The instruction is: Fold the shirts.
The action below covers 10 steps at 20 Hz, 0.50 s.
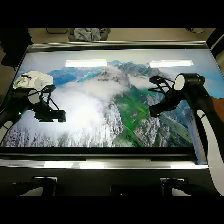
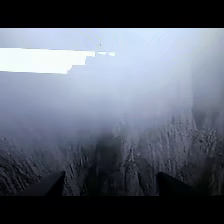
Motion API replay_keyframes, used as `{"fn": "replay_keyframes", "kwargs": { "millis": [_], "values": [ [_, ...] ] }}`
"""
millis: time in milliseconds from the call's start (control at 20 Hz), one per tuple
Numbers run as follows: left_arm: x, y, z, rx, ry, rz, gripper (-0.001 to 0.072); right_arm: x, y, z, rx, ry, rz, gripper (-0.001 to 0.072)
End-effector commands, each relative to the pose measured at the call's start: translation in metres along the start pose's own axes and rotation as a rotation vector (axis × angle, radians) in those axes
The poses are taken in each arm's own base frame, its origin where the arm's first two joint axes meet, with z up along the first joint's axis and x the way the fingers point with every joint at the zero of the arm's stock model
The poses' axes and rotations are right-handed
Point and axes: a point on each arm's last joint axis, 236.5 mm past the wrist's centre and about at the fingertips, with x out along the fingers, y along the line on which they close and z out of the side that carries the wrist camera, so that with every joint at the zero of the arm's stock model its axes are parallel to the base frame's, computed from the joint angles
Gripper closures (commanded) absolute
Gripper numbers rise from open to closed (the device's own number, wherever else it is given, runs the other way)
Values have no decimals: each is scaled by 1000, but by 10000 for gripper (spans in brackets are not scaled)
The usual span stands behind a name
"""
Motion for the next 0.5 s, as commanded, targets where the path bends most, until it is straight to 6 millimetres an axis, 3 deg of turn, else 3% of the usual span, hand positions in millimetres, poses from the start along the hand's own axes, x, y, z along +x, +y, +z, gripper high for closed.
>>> {"fn": "replay_keyframes", "kwargs": {
  "millis": [0, 300, 350, 450],
  "values": [
    [1, -2, 5, 3, -18, -3, -13, 0, 0, 2, 1, -10, 1, 41],
    [1, -4, 14, 4, -58, -8, -13, 0, -4, 13, 1, -54, -17, 41],
    [-1, -5, 25, 2, -106, -12, -13, 0, -5, 16, 1, -67, -23, 41],
    [-15, -3, 72, -12, -290, -30, -13, -1, -7, 22, 16, -94, -30, 41]
  ]
}}
